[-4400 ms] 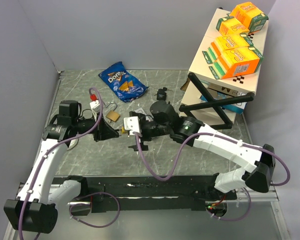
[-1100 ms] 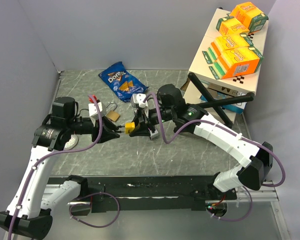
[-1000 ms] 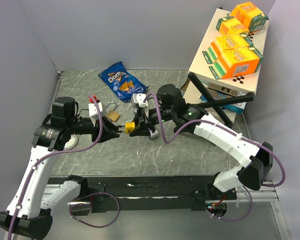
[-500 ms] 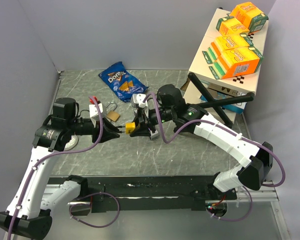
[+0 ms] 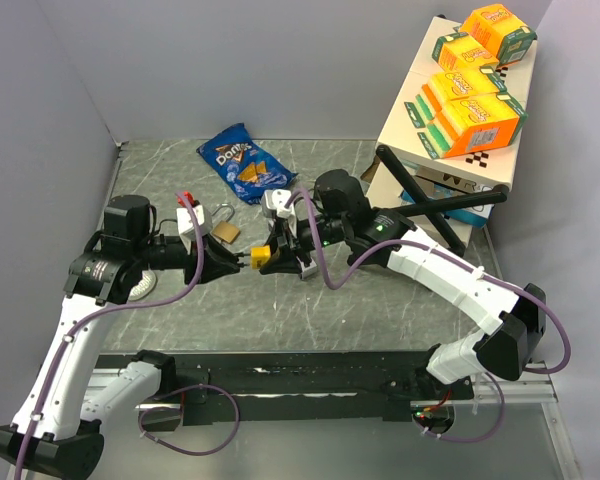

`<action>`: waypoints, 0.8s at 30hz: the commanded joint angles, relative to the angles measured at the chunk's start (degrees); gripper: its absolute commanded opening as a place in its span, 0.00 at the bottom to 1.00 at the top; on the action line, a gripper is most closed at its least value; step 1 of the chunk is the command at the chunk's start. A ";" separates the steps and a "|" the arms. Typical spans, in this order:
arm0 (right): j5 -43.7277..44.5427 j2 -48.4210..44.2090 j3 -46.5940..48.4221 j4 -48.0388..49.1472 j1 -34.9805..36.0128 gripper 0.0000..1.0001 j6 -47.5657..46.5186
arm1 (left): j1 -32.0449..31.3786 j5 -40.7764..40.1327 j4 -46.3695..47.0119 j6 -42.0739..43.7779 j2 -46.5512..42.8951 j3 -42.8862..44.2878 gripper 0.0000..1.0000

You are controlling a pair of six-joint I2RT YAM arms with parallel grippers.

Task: Lock with the key
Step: Lock the lock.

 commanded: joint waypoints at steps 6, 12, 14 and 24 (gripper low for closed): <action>-1.42 1.07 2.42 2.66 0.79 0.00 -0.21 | -0.30 2.57 0.84 1.35 0.52 0.13 0.08; -3.17 2.74 4.09 3.37 1.23 0.00 1.47 | -0.83 3.01 4.88 -2.51 0.17 -1.63 0.01; -3.96 3.62 4.71 3.19 1.32 0.00 1.73 | -1.27 2.40 7.16 -4.27 0.08 -2.33 0.01; -7.48 6.35 7.34 3.72 1.93 0.00 1.64 | -4.17 0.81 14.98 -8.49 1.40 -5.93 0.01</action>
